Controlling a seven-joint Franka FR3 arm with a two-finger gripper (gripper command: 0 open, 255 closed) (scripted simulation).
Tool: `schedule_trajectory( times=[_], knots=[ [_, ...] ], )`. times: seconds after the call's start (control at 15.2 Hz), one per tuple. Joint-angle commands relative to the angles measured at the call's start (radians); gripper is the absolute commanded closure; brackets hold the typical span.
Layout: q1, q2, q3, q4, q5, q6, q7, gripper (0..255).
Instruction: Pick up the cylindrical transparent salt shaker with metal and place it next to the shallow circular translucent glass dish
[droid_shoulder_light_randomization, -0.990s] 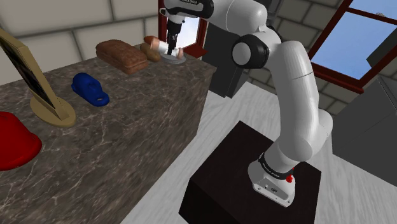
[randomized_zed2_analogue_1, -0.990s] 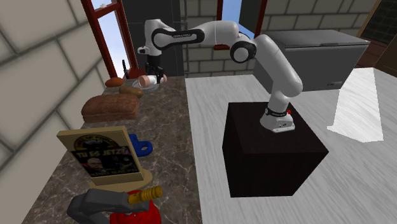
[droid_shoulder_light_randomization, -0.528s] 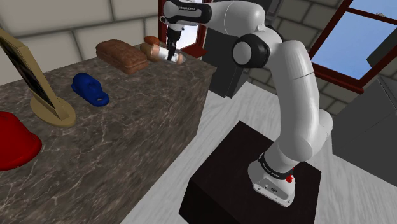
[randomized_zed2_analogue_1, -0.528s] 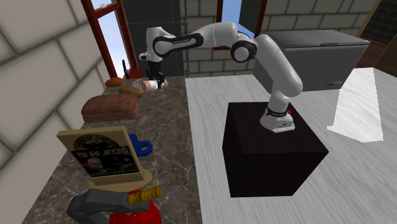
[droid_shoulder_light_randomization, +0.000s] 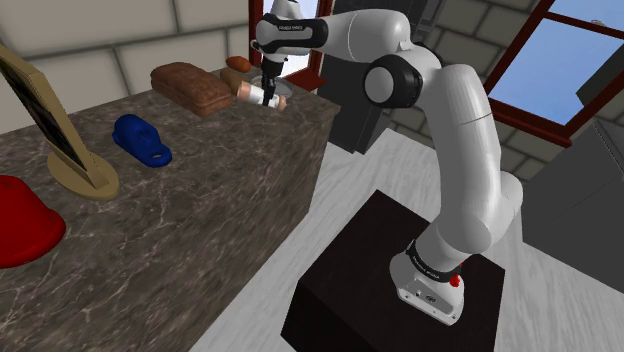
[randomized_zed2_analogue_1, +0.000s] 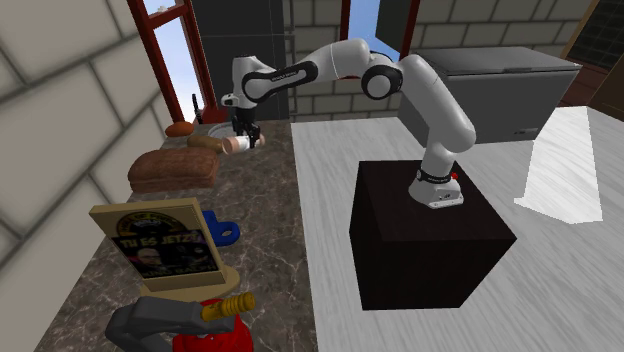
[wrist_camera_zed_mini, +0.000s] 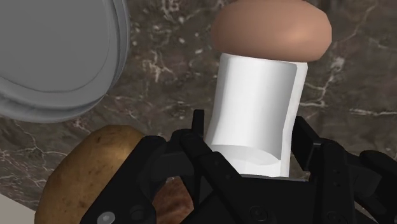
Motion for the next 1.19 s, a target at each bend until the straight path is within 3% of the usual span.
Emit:
schedule_trajectory(
  times=[0.0, 0.59, 0.66, 0.99, 1.12],
  knots=[
    [0.000, 0.008, 0.000, -0.011, 0.001, 0.020, -0.003, 255],
    [0.000, 0.013, 0.001, -0.018, 0.002, 0.032, -0.005, 255],
    [0.000, 0.013, 0.001, -0.018, 0.002, 0.032, -0.005, 0],
    [0.000, 0.013, 0.001, -0.018, 0.002, 0.031, -0.005, 0],
    [-0.005, -0.016, -0.001, -0.002, 0.000, -0.014, -0.004, 0]
  ],
)
